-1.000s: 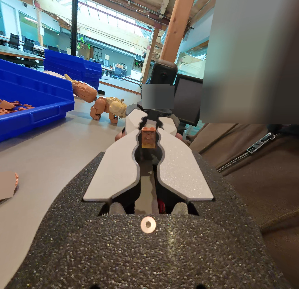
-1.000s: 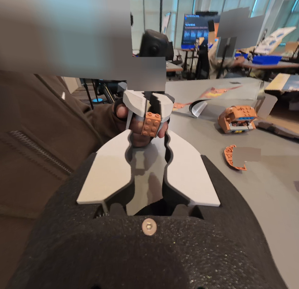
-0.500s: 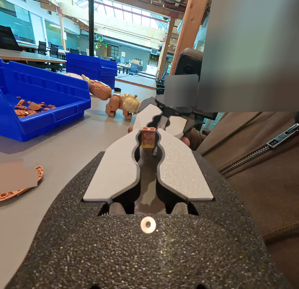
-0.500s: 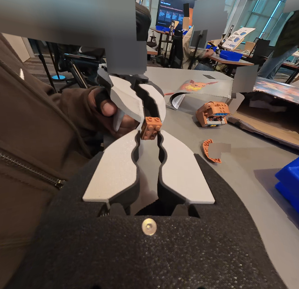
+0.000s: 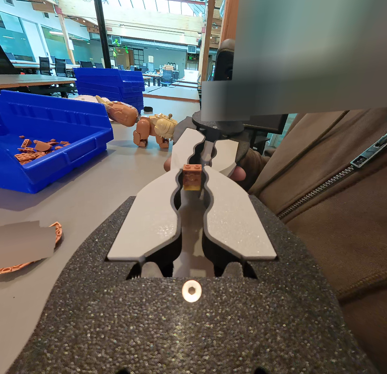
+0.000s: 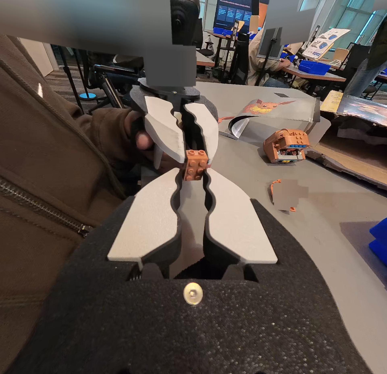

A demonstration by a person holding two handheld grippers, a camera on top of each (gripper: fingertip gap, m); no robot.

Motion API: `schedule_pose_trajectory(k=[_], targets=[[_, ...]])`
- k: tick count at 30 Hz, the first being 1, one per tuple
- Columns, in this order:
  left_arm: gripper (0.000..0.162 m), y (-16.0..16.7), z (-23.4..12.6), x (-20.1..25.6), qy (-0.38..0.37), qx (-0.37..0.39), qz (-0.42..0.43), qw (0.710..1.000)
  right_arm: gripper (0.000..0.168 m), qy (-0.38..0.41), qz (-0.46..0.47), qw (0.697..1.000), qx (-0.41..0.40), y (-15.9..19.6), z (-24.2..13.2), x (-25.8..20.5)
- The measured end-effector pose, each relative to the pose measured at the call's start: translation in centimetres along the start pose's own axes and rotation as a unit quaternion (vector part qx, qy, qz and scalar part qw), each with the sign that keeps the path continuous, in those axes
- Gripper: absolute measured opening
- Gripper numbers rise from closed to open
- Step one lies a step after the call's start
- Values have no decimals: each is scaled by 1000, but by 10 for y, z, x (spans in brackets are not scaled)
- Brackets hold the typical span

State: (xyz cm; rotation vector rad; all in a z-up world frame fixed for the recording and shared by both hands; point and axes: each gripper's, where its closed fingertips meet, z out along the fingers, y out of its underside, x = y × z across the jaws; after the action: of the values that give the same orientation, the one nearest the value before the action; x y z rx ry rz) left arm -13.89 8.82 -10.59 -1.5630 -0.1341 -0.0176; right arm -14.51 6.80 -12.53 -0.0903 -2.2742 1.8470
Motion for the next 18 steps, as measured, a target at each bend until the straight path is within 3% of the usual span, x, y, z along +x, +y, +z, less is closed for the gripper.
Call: schedule_pose_trajectory(k=[8, 14, 18], targets=[[16, 0, 1, -7, -19, 0, -25, 999, 22, 67, -60, 996, -22, 0, 2, 8], [16, 6, -1, -14, -59, -30, -23, 998, 20, 147, -147, 974, -92, 8, 4, 18], [16, 9, -2, -14, -59, -47, -26, 997, 19, 134, -144, 976, -93, 9, 4, 15]])
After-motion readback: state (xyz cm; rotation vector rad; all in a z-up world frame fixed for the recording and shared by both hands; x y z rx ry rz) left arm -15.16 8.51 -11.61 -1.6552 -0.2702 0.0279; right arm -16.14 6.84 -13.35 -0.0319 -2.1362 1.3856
